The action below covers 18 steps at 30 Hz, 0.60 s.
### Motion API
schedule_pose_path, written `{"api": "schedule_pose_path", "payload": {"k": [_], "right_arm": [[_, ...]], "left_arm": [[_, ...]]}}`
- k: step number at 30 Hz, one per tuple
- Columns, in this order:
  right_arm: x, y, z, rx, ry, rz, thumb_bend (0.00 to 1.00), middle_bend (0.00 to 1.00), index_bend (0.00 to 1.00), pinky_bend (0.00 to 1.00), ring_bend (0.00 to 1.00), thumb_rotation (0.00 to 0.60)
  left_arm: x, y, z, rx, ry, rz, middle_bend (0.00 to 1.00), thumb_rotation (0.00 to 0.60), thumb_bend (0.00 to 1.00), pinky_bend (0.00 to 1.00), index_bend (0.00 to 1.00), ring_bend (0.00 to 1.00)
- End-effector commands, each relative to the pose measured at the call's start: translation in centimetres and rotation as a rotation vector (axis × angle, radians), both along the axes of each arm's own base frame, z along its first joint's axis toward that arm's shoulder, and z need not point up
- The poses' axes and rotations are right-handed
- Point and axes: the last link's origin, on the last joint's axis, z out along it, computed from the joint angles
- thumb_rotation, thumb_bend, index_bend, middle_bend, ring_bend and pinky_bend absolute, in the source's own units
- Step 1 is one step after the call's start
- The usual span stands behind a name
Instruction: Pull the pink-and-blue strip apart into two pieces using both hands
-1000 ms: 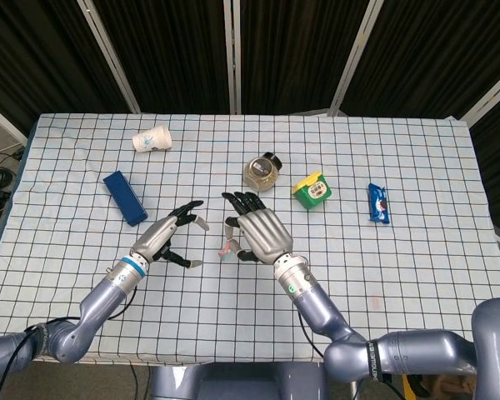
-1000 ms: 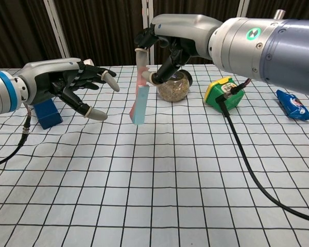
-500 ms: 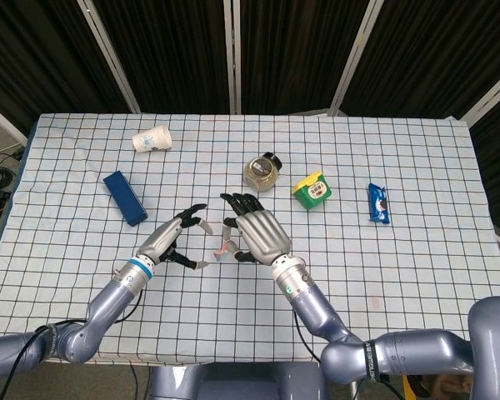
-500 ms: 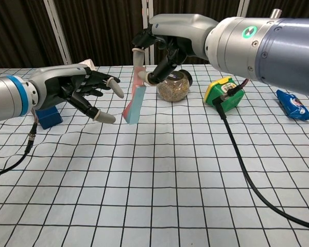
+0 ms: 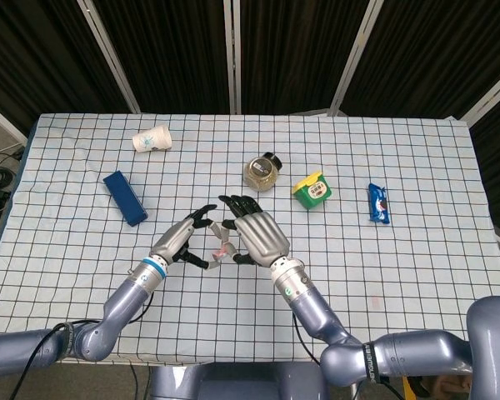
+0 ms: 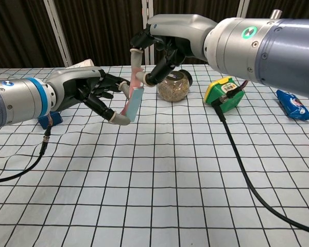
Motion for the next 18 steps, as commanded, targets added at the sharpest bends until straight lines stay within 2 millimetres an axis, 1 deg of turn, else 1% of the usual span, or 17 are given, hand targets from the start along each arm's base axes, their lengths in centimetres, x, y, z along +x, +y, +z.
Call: {"api": "schedule_pose_path", "payload": {"k": [1, 5, 11, 14, 18], "right_arm": [[0.07, 0.02, 0.06, 0.000, -0.003, 0.001, 0.43, 0.05, 0.72, 0.00, 0.00, 0.600], [0.12, 0.08, 0.08, 0.000, -0.001, 0.004, 0.43, 0.05, 0.72, 0.00, 0.00, 0.600], [0.08, 0.06, 0.09, -0.001, 0.003, 0.004, 0.43, 0.05, 0.72, 0.00, 0.00, 0.600], [0.07, 0.04, 0.12, -0.002, 0.005, 0.006, 0.43, 0.05, 0.72, 0.00, 0.00, 0.600], [0.10, 0.08, 0.14, -0.001, 0.005, 0.008, 0.43, 0.05, 0.72, 0.00, 0.00, 0.600]], "left_arm": [[0.11, 0.08, -0.13, -0.003, 0.000, 0.004, 0.00, 0.600, 0.17, 0.00, 0.46, 0.00], [0.11, 0.18, -0.33, -0.014, 0.008, 0.012, 0.00, 0.600, 0.22, 0.00, 0.52, 0.00], [0.31, 0.17, -0.25, -0.008, 0.006, 0.013, 0.00, 0.600, 0.24, 0.00, 0.53, 0.00], [0.43, 0.10, -0.19, -0.006, 0.000, 0.013, 0.00, 0.600, 0.29, 0.00, 0.54, 0.00], [0.58, 0.13, -0.14, -0.004, -0.003, 0.010, 0.00, 0.600, 0.38, 0.00, 0.59, 0.00]]}}
